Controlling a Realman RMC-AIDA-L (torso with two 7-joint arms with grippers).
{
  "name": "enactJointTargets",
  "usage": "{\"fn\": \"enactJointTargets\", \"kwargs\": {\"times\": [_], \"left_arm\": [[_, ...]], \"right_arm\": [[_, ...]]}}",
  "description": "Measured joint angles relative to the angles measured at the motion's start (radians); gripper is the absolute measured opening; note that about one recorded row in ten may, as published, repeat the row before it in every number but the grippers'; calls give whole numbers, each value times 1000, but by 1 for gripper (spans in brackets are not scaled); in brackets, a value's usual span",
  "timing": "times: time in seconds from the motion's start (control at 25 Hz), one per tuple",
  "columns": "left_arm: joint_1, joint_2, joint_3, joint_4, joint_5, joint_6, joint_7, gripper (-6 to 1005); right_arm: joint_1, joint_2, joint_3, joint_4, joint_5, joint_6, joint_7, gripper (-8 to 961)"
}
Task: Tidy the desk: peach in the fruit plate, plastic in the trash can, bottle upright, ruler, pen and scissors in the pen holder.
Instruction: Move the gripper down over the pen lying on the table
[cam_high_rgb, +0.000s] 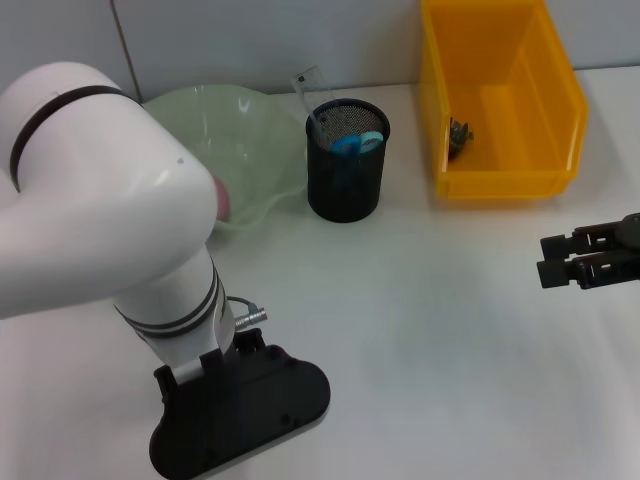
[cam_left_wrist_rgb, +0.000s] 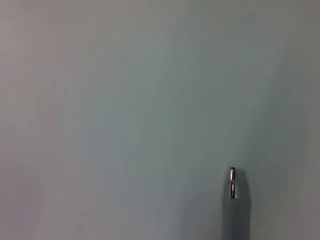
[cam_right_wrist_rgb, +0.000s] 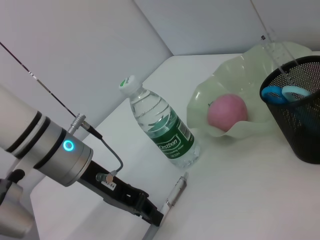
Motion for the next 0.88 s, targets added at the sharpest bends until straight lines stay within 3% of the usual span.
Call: {"fn": "enactJointTargets", "kwargs": {"times": [0.76,0.88], "left_arm": [[46,-2,-126,59,-38,11,-32,116],[50,-3,-179,85,-68,40,-40,114]], "right_arm": [[9,-4,-1,0,0,-7,1,756],[12,-5,-4,0,-2,-7,1,756]]}}
